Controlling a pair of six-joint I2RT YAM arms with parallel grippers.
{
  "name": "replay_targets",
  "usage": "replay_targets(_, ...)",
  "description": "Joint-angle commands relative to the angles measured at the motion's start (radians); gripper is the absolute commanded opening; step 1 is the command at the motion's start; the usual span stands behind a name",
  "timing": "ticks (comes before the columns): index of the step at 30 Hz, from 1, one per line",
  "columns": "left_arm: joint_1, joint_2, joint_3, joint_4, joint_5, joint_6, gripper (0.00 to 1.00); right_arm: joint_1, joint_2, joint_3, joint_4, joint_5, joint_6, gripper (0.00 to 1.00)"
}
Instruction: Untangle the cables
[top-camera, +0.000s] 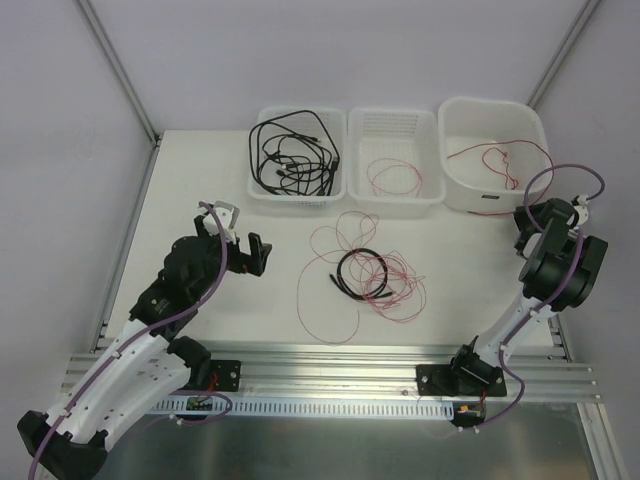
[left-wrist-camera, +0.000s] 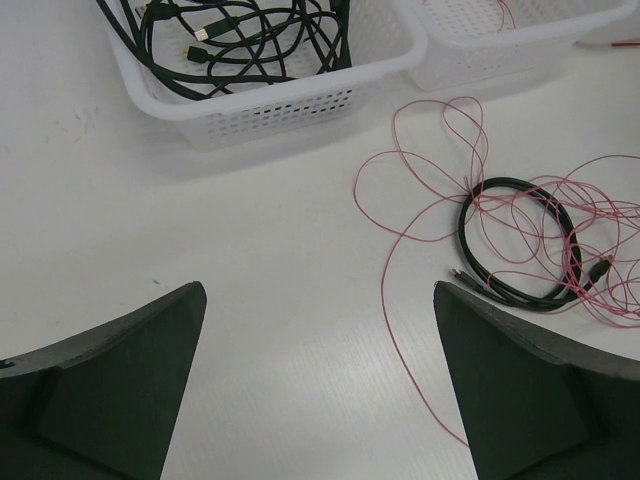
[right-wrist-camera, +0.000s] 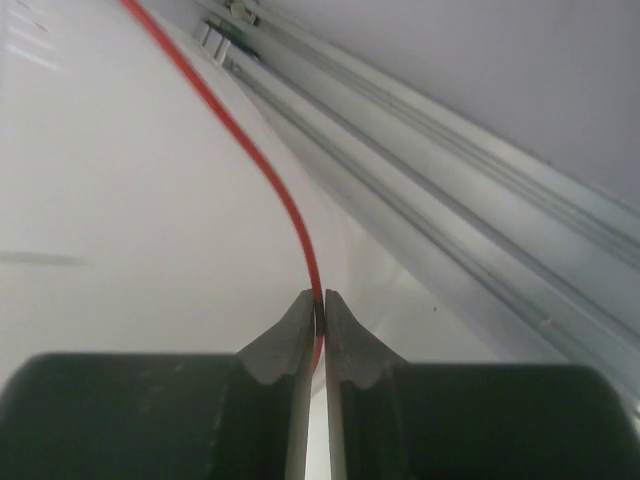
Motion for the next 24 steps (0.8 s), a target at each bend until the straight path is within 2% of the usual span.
replay_targets(1,0.008,-0.021,-0.015,0.035,0.009,0.011,0.99,-0.064,-0.039,-0.029,0.011,-0.052,0.138,0.1)
replay_targets(6,0.008,-0.042,-0.03,0.048,0.004,0.013,0.99,-0.074,-0.111,-0.061,-0.029,-0.079,0.081,0.01)
replay_targets(10,0.01,-0.057,-0.044,0.055,-0.003,0.013,0.99,-0.079,-0.209,-0.081,-0.13,-0.086,0.018,0.01)
replay_targets(18,0.01,-0.106,-0.042,0.054,-0.011,0.039,0.99,-0.079,-0.447,-0.055,-0.469,-0.082,-0.106,0.01)
replay_targets(21,0.008,-0.134,-0.045,0.051,-0.02,0.046,0.99,-0.07,-0.53,0.008,-0.668,-0.06,-0.135,0.01)
replay_targets(24,0.01,-0.151,-0.05,0.046,-0.026,0.048,0.99,-0.045,-0.569,0.141,-0.809,-0.063,-0.166,0.01)
